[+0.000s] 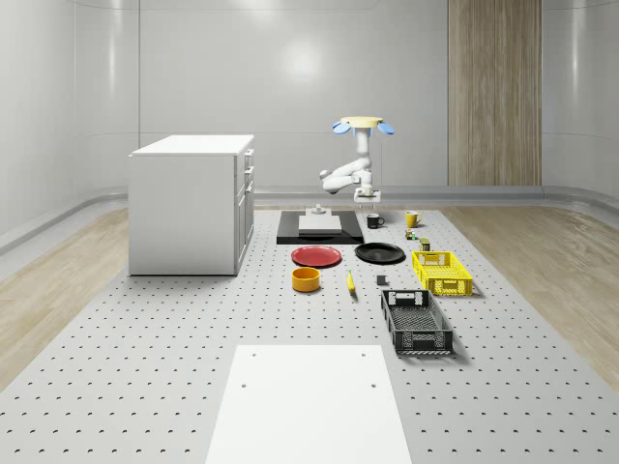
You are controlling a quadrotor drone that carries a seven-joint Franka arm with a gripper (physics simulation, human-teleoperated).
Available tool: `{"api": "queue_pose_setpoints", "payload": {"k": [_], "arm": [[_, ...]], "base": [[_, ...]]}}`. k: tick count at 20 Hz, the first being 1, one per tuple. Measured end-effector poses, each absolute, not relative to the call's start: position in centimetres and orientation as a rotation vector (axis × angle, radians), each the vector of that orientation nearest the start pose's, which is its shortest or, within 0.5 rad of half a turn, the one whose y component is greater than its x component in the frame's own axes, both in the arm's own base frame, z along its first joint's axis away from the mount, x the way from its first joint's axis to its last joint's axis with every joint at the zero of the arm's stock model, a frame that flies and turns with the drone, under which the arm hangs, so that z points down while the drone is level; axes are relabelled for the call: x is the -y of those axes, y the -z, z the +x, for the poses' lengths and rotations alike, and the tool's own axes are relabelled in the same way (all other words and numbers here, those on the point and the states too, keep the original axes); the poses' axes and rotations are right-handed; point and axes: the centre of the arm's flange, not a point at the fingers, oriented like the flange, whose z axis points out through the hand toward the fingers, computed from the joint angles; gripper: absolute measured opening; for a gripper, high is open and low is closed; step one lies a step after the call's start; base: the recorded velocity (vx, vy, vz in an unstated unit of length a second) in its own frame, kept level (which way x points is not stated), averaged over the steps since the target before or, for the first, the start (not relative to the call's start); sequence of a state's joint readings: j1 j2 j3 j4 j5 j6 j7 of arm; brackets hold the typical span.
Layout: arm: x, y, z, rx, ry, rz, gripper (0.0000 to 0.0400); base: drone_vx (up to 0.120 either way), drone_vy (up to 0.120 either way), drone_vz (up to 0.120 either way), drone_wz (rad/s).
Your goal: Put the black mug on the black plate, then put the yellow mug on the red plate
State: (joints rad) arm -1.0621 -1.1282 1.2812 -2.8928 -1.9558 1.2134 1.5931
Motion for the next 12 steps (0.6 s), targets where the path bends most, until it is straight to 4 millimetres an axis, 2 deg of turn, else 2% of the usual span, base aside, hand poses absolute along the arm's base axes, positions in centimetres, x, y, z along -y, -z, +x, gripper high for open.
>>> {"api": "queue_pose_setpoints", "payload": {"k": [4,12], "arm": [[0.0,-49.8,30.7,0.003,-0.784,0.002,0.0400],[0.0,-52.9,30.7,0.002,-0.785,0.001,0.0400]], "base": [[0.000,0.000,0.000,0.000],[0.000,0.000,0.000,0.000]]}}
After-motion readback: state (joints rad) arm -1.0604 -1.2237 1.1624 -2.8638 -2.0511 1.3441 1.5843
